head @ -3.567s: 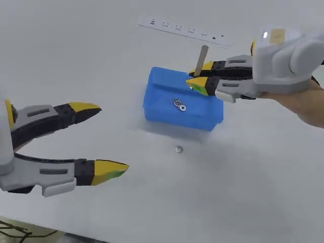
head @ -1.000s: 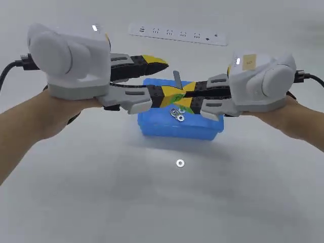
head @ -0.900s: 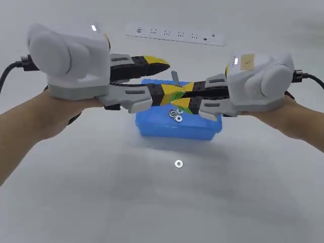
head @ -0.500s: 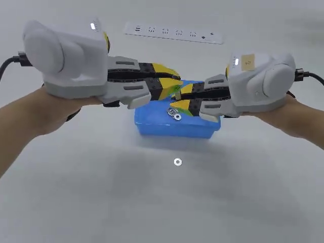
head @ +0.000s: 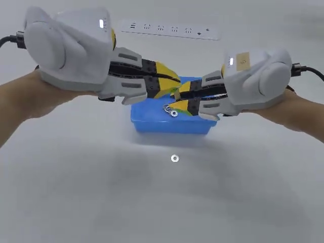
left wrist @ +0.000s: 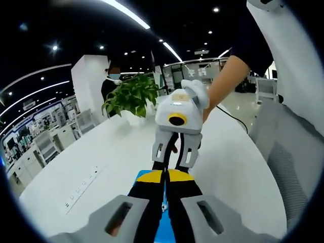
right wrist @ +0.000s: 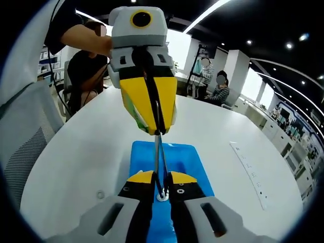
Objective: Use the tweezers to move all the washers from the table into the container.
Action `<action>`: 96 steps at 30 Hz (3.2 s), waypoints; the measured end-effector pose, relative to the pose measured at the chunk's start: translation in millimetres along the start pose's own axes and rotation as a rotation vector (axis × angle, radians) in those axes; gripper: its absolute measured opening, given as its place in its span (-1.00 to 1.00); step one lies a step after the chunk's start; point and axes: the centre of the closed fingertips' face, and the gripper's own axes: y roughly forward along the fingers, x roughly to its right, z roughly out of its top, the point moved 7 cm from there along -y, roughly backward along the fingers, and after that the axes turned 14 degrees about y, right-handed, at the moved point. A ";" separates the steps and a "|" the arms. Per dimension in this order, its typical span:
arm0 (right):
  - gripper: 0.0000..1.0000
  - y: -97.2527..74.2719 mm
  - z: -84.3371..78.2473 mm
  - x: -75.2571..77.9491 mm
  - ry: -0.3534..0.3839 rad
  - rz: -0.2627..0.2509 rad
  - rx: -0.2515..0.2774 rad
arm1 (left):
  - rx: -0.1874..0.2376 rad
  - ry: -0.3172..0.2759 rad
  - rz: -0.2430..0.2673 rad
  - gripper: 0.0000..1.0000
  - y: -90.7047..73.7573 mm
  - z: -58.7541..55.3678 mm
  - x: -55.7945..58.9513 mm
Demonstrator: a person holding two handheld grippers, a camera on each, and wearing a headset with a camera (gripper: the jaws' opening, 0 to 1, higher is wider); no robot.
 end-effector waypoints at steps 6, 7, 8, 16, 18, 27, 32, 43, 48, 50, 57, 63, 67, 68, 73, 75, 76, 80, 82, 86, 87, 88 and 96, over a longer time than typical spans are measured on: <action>-0.64 -6.7 2.2 -5.9 0.048 0.024 0.012 | 0.004 0.030 -0.014 -0.92 2.8 7.2 -0.6; -0.60 -6.7 1.7 -7.6 0.058 0.027 0.009 | 0.003 0.030 -0.016 -0.92 3.1 7.2 -1.3; -0.54 -6.6 1.2 -9.3 0.062 0.026 0.006 | 0.003 0.032 -0.016 -0.92 3.0 7.5 -1.9; -0.10 -13.1 0.0 -16.2 0.055 -0.060 0.004 | -0.020 0.072 -0.030 -0.92 -11.1 19.7 -2.8; -0.05 -20.6 3.0 -19.1 0.093 -0.083 0.050 | -0.028 0.081 -0.037 -0.92 -15.7 22.1 -0.9; 0.22 -52.1 -2.0 -40.9 0.147 -0.159 0.119 | -0.063 0.098 -0.050 -0.92 -27.8 33.0 18.9; 0.41 -69.8 -14.9 -57.1 0.192 -0.216 0.140 | -0.053 0.101 -0.056 -0.92 -29.5 44.0 31.9; 0.83 -91.4 -52.9 -102.6 0.346 -0.241 0.151 | -0.053 0.047 -0.072 -0.92 -25.5 40.9 63.9; 1.00 -100.8 -64.5 -113.8 0.385 -0.248 0.136 | -0.059 0.028 -0.089 -0.92 -15.9 34.7 78.6; 1.00 -103.3 -69.9 -118.2 0.370 -0.252 0.105 | -0.060 0.014 -0.090 -0.92 -13.1 31.4 82.8; 1.00 -106.3 -77.6 -123.0 0.374 -0.260 0.083 | -0.080 -0.011 -0.104 -0.92 -8.3 20.1 93.4; 1.00 -101.9 -82.7 -125.9 0.393 -0.243 0.079 | -0.102 -0.022 -0.108 -0.92 -3.7 10.3 94.1; 1.00 -101.7 -85.9 -126.7 0.406 -0.235 0.074 | -0.095 -0.031 -0.101 -0.92 -1.9 9.9 92.8; 1.00 -102.2 -86.5 -126.7 0.409 -0.234 0.074 | -0.093 -0.031 -0.098 -0.92 -1.8 10.3 92.4; 0.99 -102.5 -87.2 -126.6 0.417 -0.229 0.069 | -0.088 -0.034 -0.102 -0.92 -0.5 10.1 92.2; 0.99 -102.2 -86.9 -126.7 0.422 -0.229 0.071 | -0.092 -0.033 -0.106 -0.91 0.1 9.2 92.8; 0.98 -102.0 -86.9 -126.9 0.423 -0.228 0.071 | -0.089 -0.042 -0.106 -0.91 0.4 9.3 93.1; 0.98 -100.2 -86.5 -129.3 0.429 -0.223 0.071 | -0.085 -0.056 -0.105 -0.91 1.3 8.9 92.1; 0.97 -98.0 -84.7 -130.4 0.426 -0.213 0.071 | -0.084 -0.069 -0.114 -0.91 1.4 8.5 91.1; 0.76 -90.1 -78.5 -127.6 0.382 -0.152 0.061 | -0.106 -0.084 -0.130 -0.91 1.9 9.2 87.2; 0.60 -86.6 -75.1 -127.2 0.383 -0.110 0.061 | -0.119 -0.083 -0.131 -0.91 1.8 8.9 85.1; 0.55 -84.3 -72.9 -123.5 0.384 -0.114 0.064 | -0.124 -0.086 -0.136 -0.91 1.7 9.0 84.1; 0.30 -54.1 -44.1 -101.9 0.339 0.012 0.070 | -0.137 -0.077 -0.180 -0.92 6.3 11.9 82.7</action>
